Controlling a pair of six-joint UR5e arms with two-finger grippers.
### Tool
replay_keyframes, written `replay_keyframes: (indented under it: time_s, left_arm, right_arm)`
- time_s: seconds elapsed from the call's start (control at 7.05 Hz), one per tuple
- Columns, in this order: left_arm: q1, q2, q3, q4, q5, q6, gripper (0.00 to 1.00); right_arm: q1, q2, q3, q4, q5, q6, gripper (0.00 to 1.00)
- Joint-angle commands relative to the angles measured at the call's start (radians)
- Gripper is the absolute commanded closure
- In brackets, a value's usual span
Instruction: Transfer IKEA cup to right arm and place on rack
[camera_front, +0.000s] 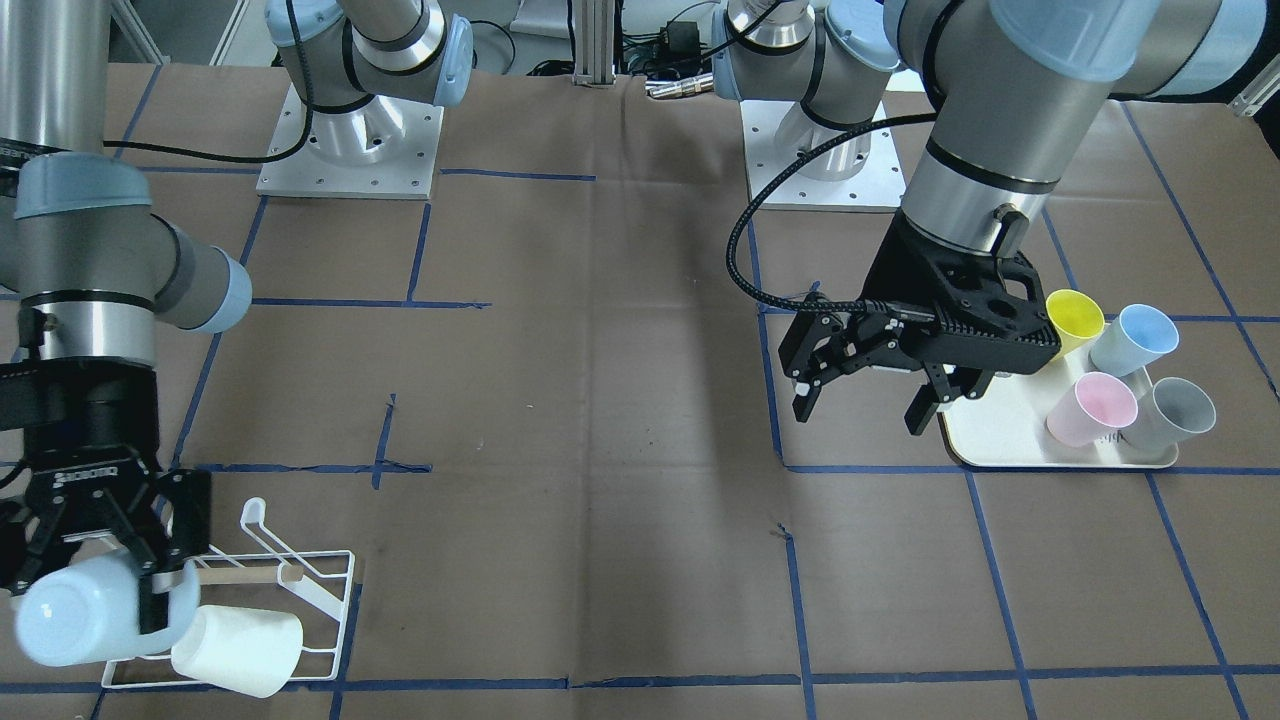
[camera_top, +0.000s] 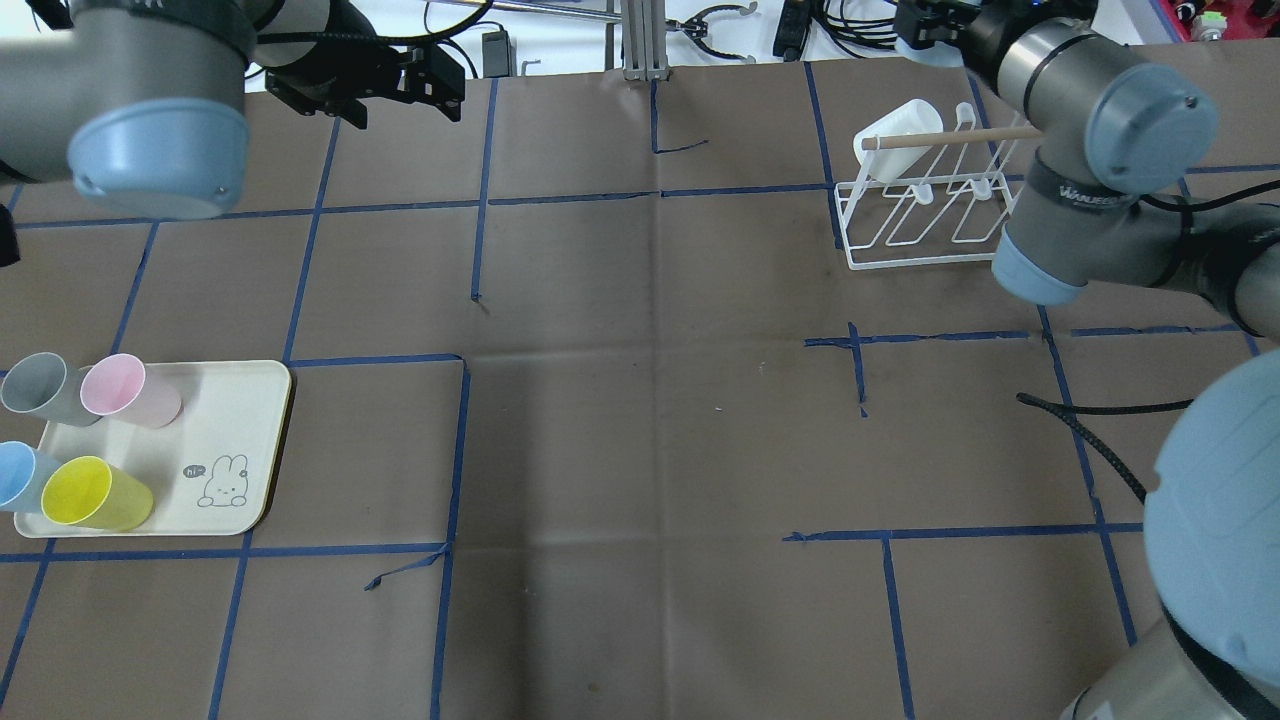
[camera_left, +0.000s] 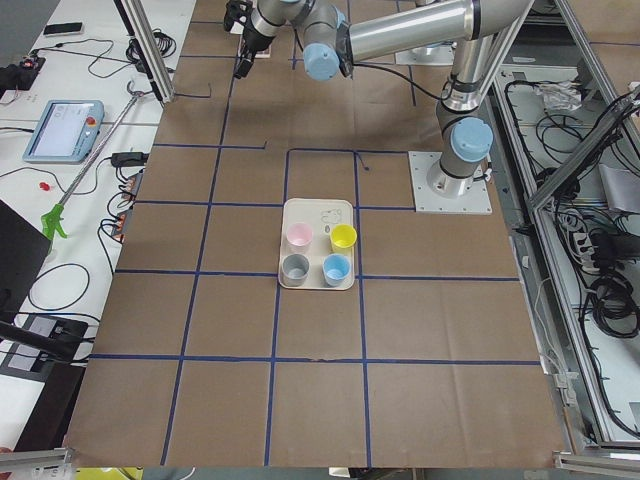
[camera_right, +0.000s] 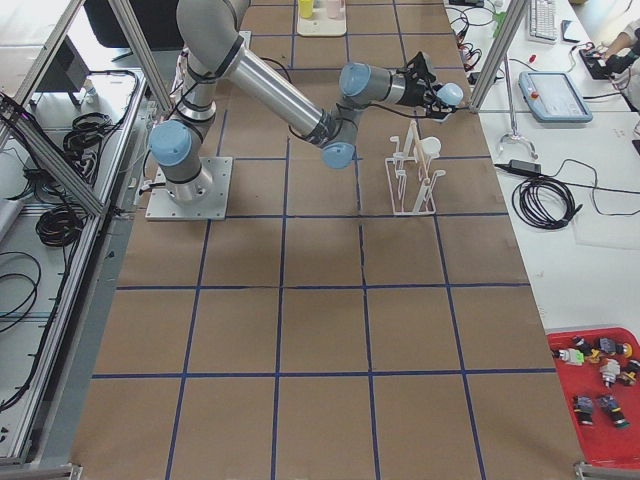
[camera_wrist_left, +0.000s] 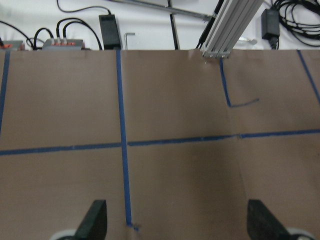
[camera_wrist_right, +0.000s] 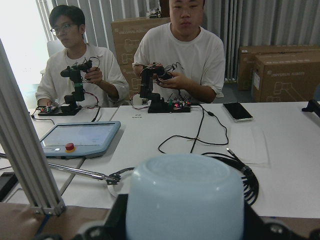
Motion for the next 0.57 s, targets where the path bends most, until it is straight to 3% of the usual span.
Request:
replay_keyframes:
  time_s: [0.0, 0.43]
  left_arm:
    - [-0.002, 0.032, 0.052, -0.317, 0.127, 0.000, 0.01]
    - [0.023, 0.042, 0.001, -0.334, 0.120, 0.003, 0.01]
  right_arm:
    - [-0.121, 0.015, 0.000, 0.002, 0.083, -0.122, 0.57]
    - [-0.160, 0.084, -0.032, 0.005, 0.138, -0.172, 0.61]
